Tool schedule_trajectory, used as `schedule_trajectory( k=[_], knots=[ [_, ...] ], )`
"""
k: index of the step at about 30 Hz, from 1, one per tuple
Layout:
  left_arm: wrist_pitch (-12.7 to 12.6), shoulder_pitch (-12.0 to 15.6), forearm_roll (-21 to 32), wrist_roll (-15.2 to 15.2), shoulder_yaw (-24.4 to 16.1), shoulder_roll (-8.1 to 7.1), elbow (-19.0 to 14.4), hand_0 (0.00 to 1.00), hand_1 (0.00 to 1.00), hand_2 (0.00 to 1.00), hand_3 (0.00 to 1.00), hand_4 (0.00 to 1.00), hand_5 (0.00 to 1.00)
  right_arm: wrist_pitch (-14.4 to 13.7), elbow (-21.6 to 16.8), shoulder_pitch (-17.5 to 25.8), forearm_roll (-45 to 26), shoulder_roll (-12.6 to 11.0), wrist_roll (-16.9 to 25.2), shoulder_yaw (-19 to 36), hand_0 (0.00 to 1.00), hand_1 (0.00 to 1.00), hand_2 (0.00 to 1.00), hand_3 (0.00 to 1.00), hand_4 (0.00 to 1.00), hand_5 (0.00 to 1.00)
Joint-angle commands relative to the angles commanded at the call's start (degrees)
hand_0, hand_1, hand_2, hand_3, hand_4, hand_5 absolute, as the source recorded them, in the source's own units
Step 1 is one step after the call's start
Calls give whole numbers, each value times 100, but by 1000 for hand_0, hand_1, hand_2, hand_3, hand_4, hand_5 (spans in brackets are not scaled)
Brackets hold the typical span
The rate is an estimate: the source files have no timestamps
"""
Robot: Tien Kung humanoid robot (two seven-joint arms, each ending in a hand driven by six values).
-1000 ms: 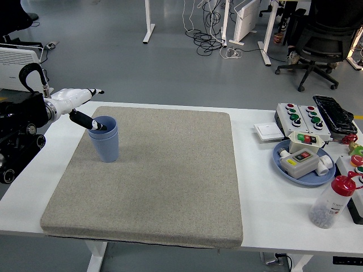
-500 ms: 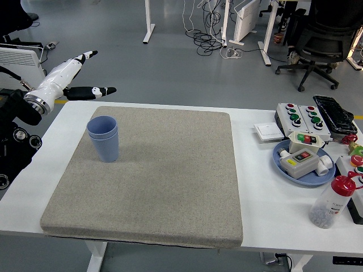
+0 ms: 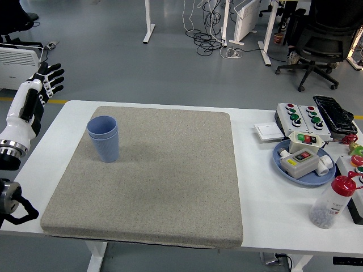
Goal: Push cup pick cup insert cup
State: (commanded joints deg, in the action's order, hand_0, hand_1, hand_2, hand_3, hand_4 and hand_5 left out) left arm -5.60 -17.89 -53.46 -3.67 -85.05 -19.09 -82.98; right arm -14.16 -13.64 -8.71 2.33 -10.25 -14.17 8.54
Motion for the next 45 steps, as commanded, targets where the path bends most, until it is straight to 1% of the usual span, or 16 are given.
schedule_trajectory(
  k=[2, 3, 4, 6, 7, 8, 9, 10, 11, 12, 15, 20, 36, 45],
  knots=[
    [-27, 267, 521, -38, -109, 125, -122, 827, 852, 857, 822, 641, 998, -1, 2, 7, -8, 3, 4, -2, 687, 607, 633, 582, 98, 494],
    [-38, 466, 745, -64, -206, 296, -203, 827, 852, 857, 822, 641, 998, -4, 4, 12, -10, 7, 5, 2, 687, 607, 633, 582, 98, 494],
    [-41, 578, 968, -73, -239, 380, -229, 827, 852, 857, 822, 641, 998, -5, 5, 14, -10, 9, 5, 4, 687, 607, 633, 582, 98, 494],
    [-32, 861, 1406, -132, -286, 618, -255, 830, 843, 852, 816, 637, 998, -12, 7, 15, 30, 13, -4, 28, 687, 607, 633, 582, 98, 494],
    [-18, 1006, 1619, -157, -265, 688, -234, 830, 843, 852, 816, 637, 998, -14, 6, 16, 49, 15, -9, 40, 687, 607, 633, 582, 98, 494],
    [0, 1057, 1707, -177, -243, 700, -215, 830, 843, 852, 816, 637, 998, -14, 6, 15, 63, 14, -12, 47, 687, 607, 633, 582, 98, 494],
    [52, 1165, 1863, -227, -183, 696, -164, 830, 843, 852, 816, 637, 998, -13, 5, 12, 98, 11, -21, 63, 687, 607, 633, 582, 98, 494],
    [141, 1276, 1965, -318, -139, 686, -127, 830, 843, 852, 816, 637, 998, -12, 3, 2, 139, 7, -29, 76, 687, 607, 633, 582, 98, 494],
    [185, 1336, 2012, -364, -120, 682, -111, 830, 843, 852, 816, 637, 998, -11, 2, -3, 157, 5, -32, 82, 687, 607, 633, 582, 98, 494],
    [228, 1471, 2091, -477, -84, 664, -93, 841, 847, 851, 800, 633, 998, -9, 0, -6, 183, 1, -34, 89, 687, 607, 633, 582, 98, 494],
    [229, 1649, 2239, -540, -38, 647, -62, 841, 847, 851, 800, 633, 998, -10, 0, 1, 223, -5, -44, 118, 687, 607, 633, 582, 98, 494],
    [208, 1755, 2226, -525, -24, 685, -15, 842, 847, 853, 805, 627, 998, -11, -3, -2, 306, -8, -59, 153, 687, 607, 633, 581, 98, 495],
    [163, 1683, 2130, -541, -88, 727, 59, 849, 851, 860, 801, 609, 998, -1, -14, -39, 467, -34, -81, 220, 686, 606, 631, 579, 96, 497],
    [76, 1709, 2117, -590, -148, 739, 110, 849, 851, 861, 804, 601, 998, 6, -17, -56, 586, -43, -113, 281, 687, 606, 631, 579, 95, 497]
  ],
)
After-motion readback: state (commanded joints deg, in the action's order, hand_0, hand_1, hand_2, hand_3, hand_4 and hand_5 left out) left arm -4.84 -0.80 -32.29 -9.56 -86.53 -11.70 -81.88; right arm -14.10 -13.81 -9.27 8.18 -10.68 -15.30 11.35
